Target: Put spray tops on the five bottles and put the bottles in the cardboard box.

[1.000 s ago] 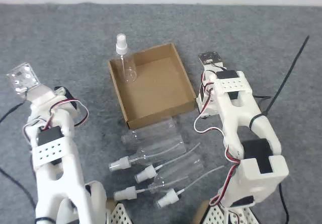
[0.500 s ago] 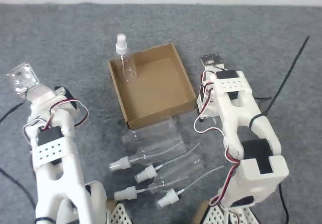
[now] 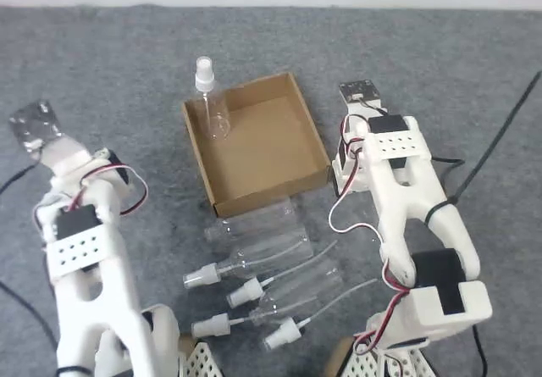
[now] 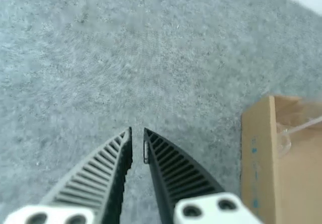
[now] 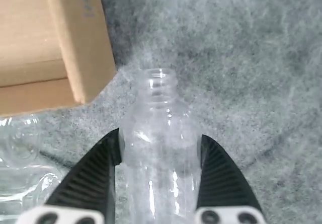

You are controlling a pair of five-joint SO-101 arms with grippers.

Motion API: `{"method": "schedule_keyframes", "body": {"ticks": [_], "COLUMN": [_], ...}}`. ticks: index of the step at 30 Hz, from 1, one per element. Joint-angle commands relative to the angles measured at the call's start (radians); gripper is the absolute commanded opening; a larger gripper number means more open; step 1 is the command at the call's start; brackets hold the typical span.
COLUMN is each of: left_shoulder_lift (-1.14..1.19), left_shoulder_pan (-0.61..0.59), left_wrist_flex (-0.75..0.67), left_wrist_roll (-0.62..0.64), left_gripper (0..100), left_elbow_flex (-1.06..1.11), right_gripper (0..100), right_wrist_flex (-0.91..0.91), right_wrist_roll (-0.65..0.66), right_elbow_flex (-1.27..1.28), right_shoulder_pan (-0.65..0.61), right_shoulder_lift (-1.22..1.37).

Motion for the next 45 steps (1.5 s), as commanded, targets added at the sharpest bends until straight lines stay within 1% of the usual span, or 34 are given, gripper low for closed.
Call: {"method": "schedule_keyframes", "body": {"ticks": [1, 5, 7, 12, 14, 16, 18, 20, 22, 26, 31, 35, 40, 45], "left_shoulder_lift": [-0.046, -0.046, -0.046, -0.046, -0.046, -0.046, -0.046, -0.046, -0.046, -0.046, -0.046, -0.046, -0.046, -0.046], "left_shoulder_pan": [0.006, 0.035, 0.044, 0.046, 0.046, 0.046, 0.071, 0.120, 0.167, 0.215, 0.213, 0.229, 0.296, 0.330], "left_wrist_flex": [0.219, 0.405, 0.476, 0.611, 0.652, 0.690, 0.729, 0.775, 0.827, 0.868, 0.878, 0.970, 1.094, 1.108], "left_wrist_roll": [-0.074, -0.147, -0.180, -0.232, -0.275, -0.319, -0.373, -0.434, -0.466, -0.508, -0.605, -0.677, -0.778, -0.798], "left_gripper": [3, 4, 5, 15, 19, 20, 20, 20, 20, 20, 20, 20, 20, 20], "left_elbow_flex": [-0.186, -0.297, -0.340, -0.398, -0.407, -0.417, -0.421, -0.418, -0.418, -0.424, -0.420, -0.435, -0.441, -0.435], "right_gripper": [4.1, 4.1, 4.1, 4.1, 4.1, 4.1, 4.1, 4.1, 4.1, 4.1, 4.1, 4.1, 4.1, 4.1], "right_wrist_flex": [-0.016, -0.018, -0.018, -0.051, -0.065, -0.064, -0.064, -0.064, -0.067, -0.073, -0.074, -0.074, -0.074, -0.074], "right_wrist_roll": [-0.012, -0.017, -0.054, -0.069, -0.069, -0.069, -0.069, -0.069, -0.069, -0.069, -0.069, -0.069, -0.069, -0.069], "right_elbow_flex": [-0.002, -0.002, -0.005, -0.003, 0.000, 0.000, 0.002, 0.002, 0.002, 0.002, 0.002, 0.002, 0.002, 0.002], "right_shoulder_pan": [0.008, 0.022, 0.041, 0.073, 0.074, 0.074, 0.073, 0.073, 0.073, 0.074, 0.074, 0.074, 0.074, 0.074], "right_shoulder_lift": [-0.076, -0.074, -0.074, -0.076, -0.076, -0.076, -0.076, -0.076, -0.074, -0.070, -0.067, -0.067, -0.065, -0.065]}}
